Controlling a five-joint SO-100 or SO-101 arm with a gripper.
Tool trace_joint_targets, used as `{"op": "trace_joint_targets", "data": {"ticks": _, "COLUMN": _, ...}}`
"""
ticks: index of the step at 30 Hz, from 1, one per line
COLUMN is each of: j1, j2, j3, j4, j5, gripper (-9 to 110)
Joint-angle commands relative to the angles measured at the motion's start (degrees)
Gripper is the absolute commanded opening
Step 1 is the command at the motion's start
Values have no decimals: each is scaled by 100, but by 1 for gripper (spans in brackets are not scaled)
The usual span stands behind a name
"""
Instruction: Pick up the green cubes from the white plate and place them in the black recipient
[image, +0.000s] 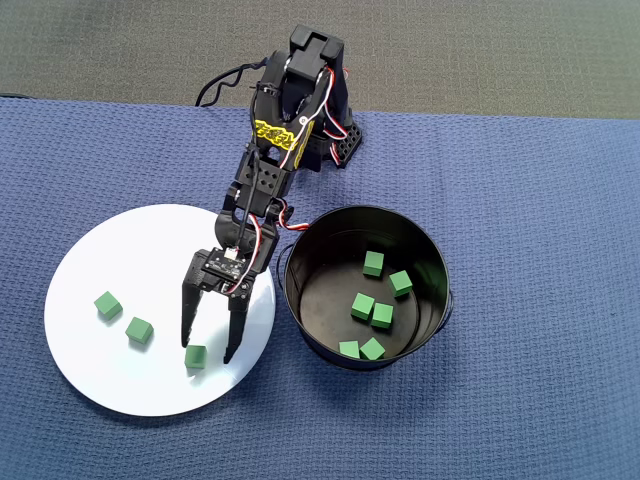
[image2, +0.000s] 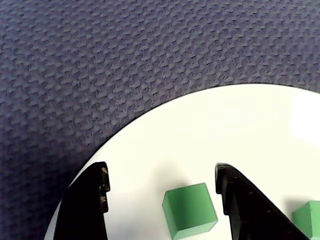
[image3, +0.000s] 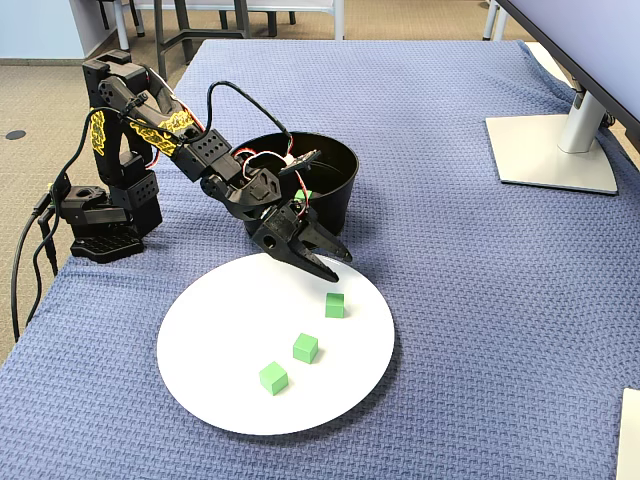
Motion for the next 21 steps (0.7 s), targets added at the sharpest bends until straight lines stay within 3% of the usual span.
{"op": "trace_joint_targets", "data": {"ticks": 1, "j1": -44, "j2": -53, "j3": -26, "j4": -360, "j5": 35, "gripper": 21}}
{"op": "trace_joint_targets", "data": {"ticks": 21, "j1": 369, "j2": -888, "j3": -519, "j4": -457, "j5": 0, "gripper": 20}}
